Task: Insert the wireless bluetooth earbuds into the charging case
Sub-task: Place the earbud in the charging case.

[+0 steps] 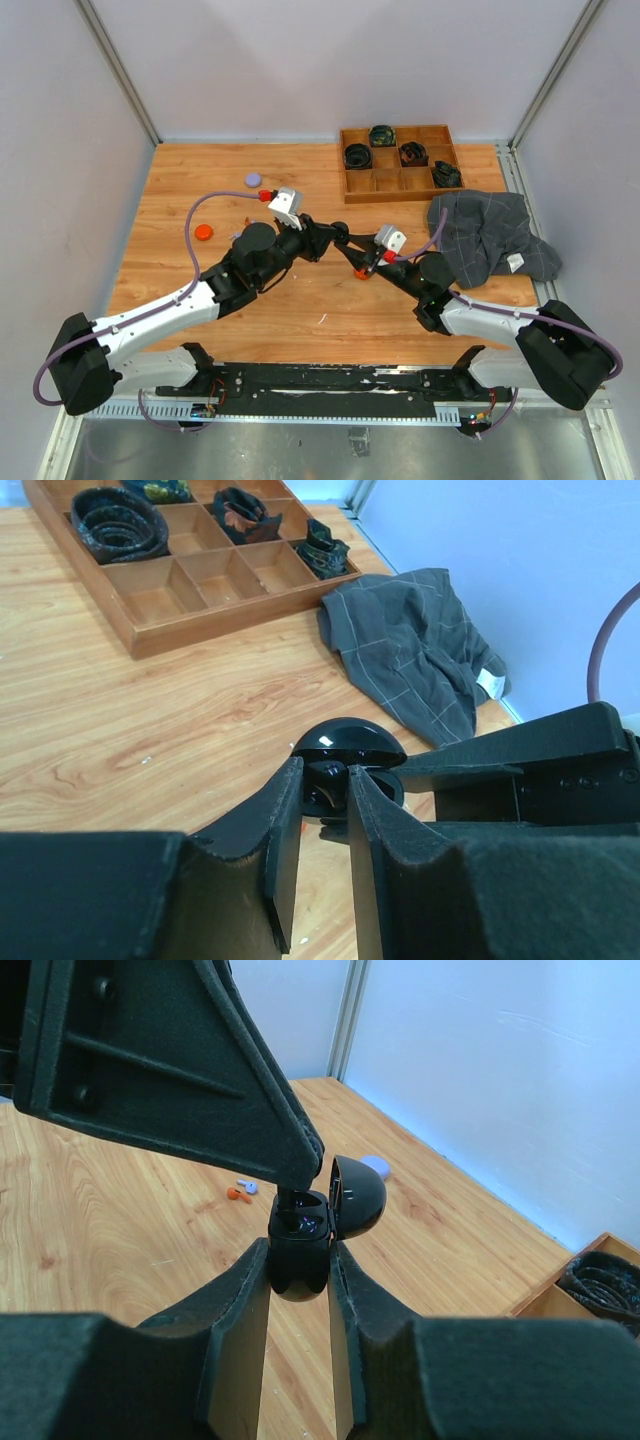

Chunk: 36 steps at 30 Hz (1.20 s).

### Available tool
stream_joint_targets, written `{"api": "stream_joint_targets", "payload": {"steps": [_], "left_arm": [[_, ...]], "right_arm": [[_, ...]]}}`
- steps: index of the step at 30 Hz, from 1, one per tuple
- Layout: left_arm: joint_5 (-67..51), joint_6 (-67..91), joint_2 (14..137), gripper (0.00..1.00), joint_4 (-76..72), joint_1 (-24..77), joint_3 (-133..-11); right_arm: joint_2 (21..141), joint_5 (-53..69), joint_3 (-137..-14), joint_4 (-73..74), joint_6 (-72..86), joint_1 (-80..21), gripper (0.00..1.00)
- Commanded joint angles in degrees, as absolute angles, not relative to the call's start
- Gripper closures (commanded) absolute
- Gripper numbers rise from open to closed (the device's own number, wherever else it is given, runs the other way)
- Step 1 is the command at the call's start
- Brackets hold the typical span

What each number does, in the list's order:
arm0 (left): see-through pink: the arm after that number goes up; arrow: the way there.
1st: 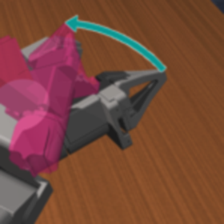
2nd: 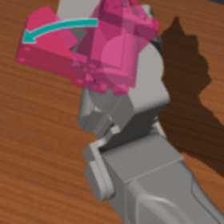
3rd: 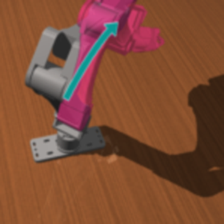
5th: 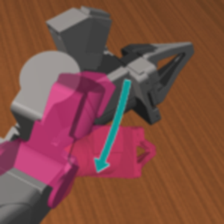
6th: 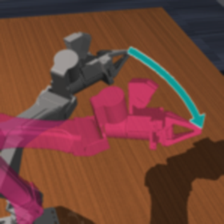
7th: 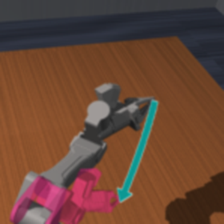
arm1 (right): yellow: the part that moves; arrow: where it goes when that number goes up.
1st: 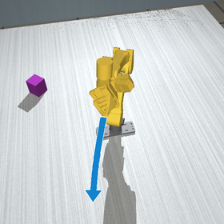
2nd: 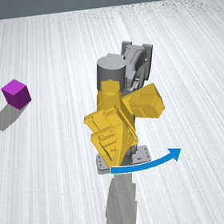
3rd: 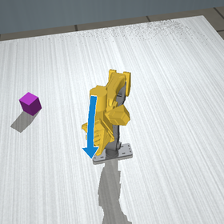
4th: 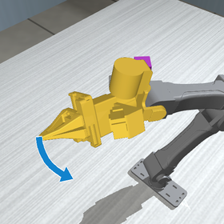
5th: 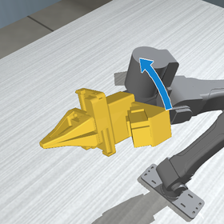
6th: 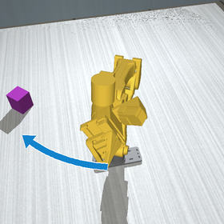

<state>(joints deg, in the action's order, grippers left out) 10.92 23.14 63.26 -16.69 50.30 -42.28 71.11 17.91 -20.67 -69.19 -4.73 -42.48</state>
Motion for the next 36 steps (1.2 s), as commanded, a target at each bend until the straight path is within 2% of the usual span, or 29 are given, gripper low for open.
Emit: {"api": "stream_joint_targets", "payload": {"steps": [1,17,25,36], "left_arm": [[11.6,22.4,63.8,0.7,-18.2,51.1,-41.8],[14.9,25.5,62.7,0.4,-8.0,51.2,-47.3],[21.3,26.0,62.8,0.34,1.9,50.0,-49.8],[16.6,26.6,73.8,0.3,8.8,39.4,-52.8]], "right_arm": [[70.2,17.4,-20.0,-72.3,-5.5,-43.3,0.99],[70.4,15.2,-18.2,-72.4,-7.4,-43.3,0.99],[70.4,11.7,-15.5,-72.8,-8.9,-43.3,0.99],[72.2,9.0,-10.9,-77.7,-10.6,-43.3,0.99]]}}
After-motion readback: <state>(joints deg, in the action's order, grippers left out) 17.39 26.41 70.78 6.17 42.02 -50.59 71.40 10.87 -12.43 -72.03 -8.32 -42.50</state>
